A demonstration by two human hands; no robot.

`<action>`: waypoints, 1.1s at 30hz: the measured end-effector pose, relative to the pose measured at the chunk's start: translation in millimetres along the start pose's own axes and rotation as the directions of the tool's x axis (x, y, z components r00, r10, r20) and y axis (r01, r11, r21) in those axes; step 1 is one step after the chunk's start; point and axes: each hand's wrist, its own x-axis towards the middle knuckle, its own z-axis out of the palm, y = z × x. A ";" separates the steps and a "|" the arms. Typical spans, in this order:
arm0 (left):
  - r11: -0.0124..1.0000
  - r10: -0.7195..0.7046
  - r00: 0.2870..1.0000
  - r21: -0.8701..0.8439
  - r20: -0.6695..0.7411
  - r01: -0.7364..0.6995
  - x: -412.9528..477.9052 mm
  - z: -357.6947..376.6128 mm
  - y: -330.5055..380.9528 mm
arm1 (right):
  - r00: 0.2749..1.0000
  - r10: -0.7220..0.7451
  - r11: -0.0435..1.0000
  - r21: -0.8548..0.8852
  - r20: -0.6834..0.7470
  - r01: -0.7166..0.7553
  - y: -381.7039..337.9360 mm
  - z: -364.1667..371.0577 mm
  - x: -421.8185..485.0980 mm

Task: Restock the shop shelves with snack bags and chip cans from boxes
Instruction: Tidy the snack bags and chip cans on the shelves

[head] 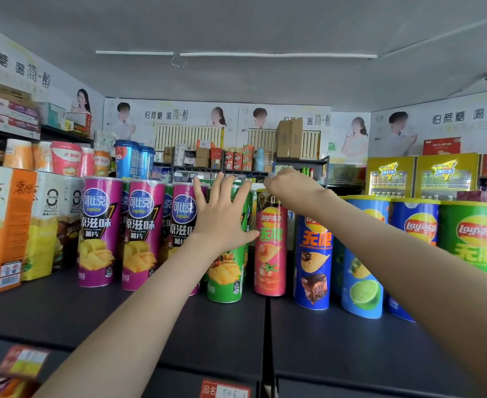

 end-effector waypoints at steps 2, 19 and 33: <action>1.000 0.006 1.000 -0.009 0.006 -0.006 -0.3 -0.9 -0.7 | 0.999 -0.026 0.999 0.022 -0.029 0.027 -1.3 -3.4 -2.0; 0.996 0.053 0.998 0.070 0.037 -0.055 -23.4 -3.0 20.9 | 0.995 0.039 0.977 -0.205 -0.093 -0.058 -19.0 -24.4 -41.1; 0.990 -0.001 0.997 0.139 0.078 -0.010 -38.9 2.4 34.6 | 0.990 0.115 0.993 0.010 -0.084 -0.114 -26.6 -1.8 -43.5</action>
